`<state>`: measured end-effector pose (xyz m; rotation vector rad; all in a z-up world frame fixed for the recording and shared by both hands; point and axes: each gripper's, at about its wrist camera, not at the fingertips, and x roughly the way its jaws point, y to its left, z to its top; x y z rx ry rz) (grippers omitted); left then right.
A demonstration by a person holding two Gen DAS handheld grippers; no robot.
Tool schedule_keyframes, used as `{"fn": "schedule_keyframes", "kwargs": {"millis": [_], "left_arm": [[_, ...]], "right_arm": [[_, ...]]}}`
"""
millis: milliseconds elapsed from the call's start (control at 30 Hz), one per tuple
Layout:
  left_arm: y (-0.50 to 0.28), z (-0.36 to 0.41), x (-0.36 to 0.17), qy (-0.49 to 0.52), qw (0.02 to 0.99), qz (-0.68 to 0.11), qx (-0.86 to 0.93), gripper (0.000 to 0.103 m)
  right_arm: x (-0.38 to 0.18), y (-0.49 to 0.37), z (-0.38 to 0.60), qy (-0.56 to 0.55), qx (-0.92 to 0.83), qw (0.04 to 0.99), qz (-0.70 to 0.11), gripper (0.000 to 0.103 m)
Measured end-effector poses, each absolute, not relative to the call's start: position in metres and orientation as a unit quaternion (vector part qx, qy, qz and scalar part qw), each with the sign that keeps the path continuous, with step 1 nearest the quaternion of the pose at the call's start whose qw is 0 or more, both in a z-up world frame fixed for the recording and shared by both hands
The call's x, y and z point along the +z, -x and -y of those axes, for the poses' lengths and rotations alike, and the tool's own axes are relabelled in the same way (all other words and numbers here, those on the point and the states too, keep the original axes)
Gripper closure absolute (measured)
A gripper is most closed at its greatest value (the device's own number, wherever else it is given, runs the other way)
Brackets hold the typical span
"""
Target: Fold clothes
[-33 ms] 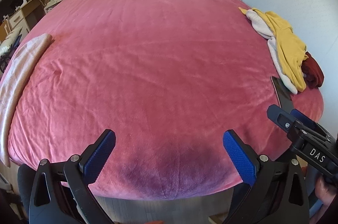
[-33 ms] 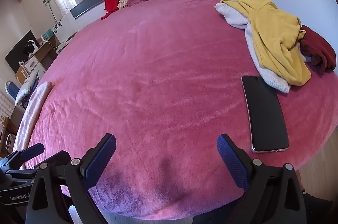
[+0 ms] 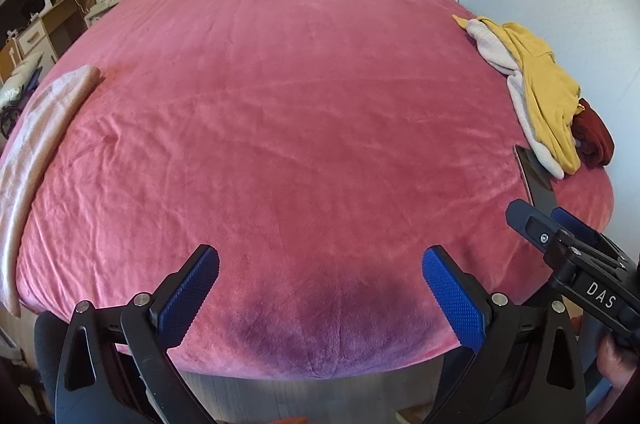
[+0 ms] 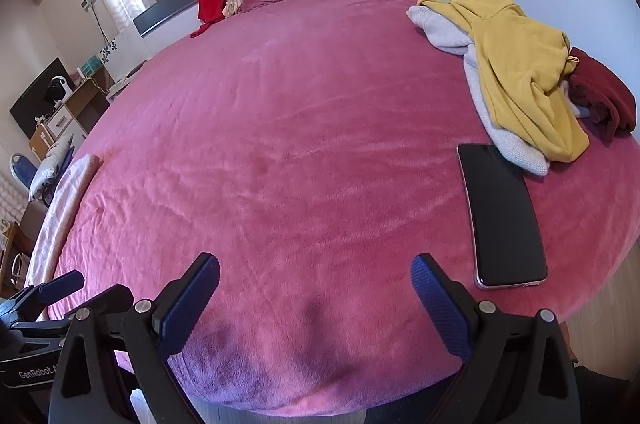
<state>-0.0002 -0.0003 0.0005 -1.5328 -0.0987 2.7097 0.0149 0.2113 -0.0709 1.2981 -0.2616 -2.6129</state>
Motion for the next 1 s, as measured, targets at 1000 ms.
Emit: {"fn": "schedule_keyframes", "kwargs": {"millis": [1000], "left_arm": [[0.004, -0.004, -0.004, 0.497, 0.018, 0.016, 0.868, 0.0]], "right_arm": [[-0.068, -0.015, -0.222, -0.441, -0.887, 0.091, 0.099, 0.005]]}}
